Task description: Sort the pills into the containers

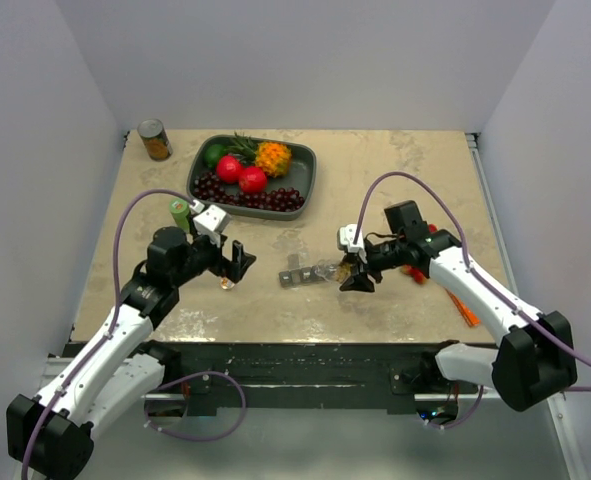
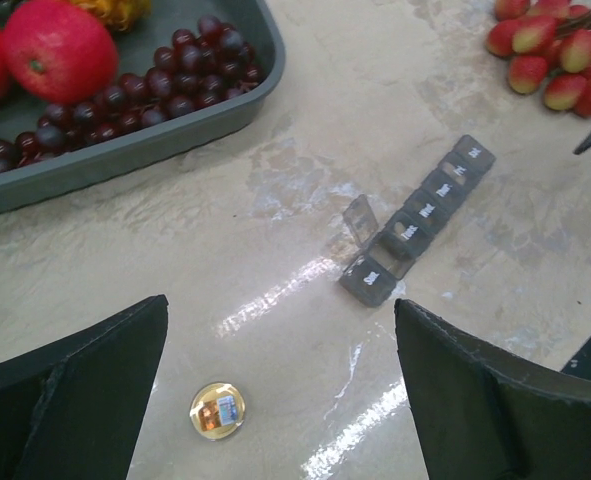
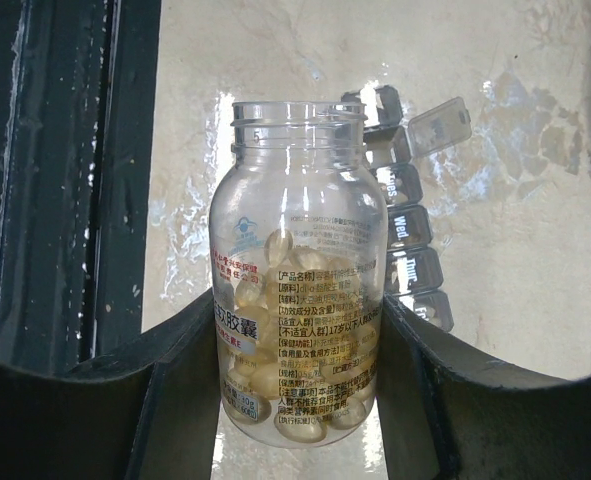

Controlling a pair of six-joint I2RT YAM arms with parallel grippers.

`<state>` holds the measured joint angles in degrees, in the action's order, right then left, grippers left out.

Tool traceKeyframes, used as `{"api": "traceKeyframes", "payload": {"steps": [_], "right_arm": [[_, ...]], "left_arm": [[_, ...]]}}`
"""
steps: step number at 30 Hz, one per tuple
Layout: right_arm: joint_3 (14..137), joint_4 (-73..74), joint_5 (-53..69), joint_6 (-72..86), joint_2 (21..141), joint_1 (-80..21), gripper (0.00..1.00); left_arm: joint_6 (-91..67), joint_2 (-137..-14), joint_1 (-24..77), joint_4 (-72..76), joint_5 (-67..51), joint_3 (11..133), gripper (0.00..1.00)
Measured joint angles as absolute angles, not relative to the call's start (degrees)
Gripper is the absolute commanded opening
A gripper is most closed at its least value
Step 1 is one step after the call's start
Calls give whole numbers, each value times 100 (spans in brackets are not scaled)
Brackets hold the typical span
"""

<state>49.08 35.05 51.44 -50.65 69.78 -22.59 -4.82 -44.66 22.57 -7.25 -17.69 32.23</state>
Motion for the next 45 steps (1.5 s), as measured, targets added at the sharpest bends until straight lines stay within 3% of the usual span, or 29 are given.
{"api": "traceKeyframes", "payload": {"steps": [13, 45], "right_arm": [[4908, 3664, 4571, -5129, 7299, -2587, 0], [4930, 3658, 4097, -5120, 7732, -2899, 0]], "left_arm": [[-482, -4602, 2257, -1142, -572, 3312, 100], [-482, -4602, 2257, -1175, -401, 3332, 100]]}}
